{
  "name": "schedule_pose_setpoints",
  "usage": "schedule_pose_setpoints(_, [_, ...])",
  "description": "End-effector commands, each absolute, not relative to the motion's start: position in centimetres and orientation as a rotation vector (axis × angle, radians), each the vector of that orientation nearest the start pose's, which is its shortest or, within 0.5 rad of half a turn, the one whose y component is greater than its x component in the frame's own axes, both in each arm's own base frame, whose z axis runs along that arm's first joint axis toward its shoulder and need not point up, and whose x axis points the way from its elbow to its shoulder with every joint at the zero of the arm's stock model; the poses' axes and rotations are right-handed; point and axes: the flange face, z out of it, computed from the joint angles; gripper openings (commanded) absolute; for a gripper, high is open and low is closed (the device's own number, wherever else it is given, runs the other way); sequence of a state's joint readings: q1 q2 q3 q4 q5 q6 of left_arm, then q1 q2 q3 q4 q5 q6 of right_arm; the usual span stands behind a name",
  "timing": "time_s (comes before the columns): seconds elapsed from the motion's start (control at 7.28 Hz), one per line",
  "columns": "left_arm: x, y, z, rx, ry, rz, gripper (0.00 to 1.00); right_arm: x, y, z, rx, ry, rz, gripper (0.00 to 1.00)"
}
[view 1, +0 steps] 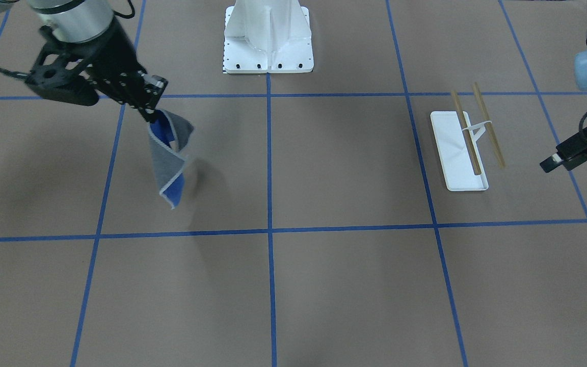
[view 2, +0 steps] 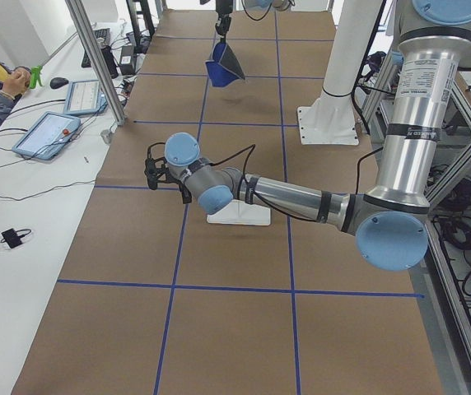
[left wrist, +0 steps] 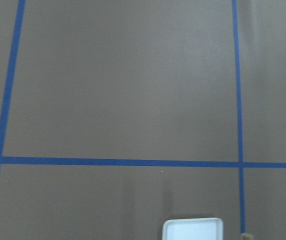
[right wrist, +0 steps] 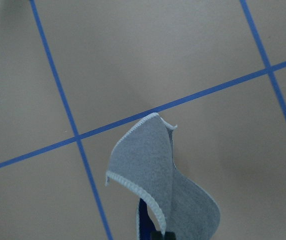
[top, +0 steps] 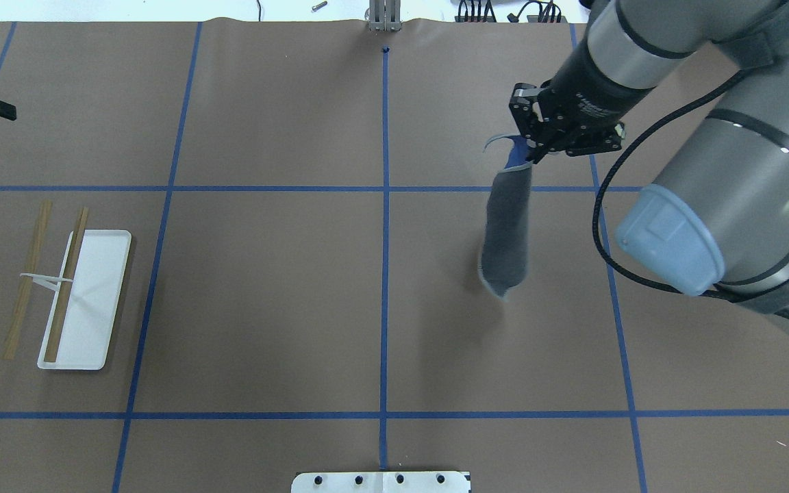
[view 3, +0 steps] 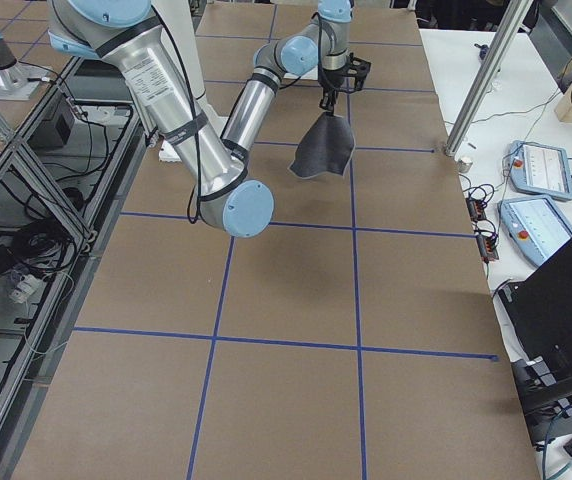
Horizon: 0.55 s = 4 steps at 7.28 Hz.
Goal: Hang towel on rack
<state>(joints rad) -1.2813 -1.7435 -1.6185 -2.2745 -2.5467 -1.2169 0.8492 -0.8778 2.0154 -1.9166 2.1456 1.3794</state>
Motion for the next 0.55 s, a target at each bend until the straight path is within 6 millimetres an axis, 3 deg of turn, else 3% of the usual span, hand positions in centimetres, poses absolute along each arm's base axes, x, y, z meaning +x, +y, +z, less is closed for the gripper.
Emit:
schedule_pose_setpoints(0.0, [14.4, -55.0, 41.4, -0.051, 1.31, -0.412, 0.98, -36.7, -48.1, 6.0, -0.14, -1.045, 0.51, 0.0])
schedule_pose_setpoints(0.14, [15.9, -55.1, 38.9, -0.105, 1.349, -0.458, 0.98, -37.7, -47.7, 4.7, -0.144, -1.054, 0.514, 0.0])
schedule_pose_setpoints(0.27, [17.3, -54.9, 36.0, -0.031, 1.41, -0.381, 0.98, -38.3, -47.6, 3.9, -0.136, -1.058, 0.514, 0.0])
schedule_pose_setpoints(0.41, [20.1, -53.4, 33.7, 0.03, 1.443, -0.325, 0.98, -39.5, -47.8, 2.4, -0.126, -1.065, 0.507, 0.0])
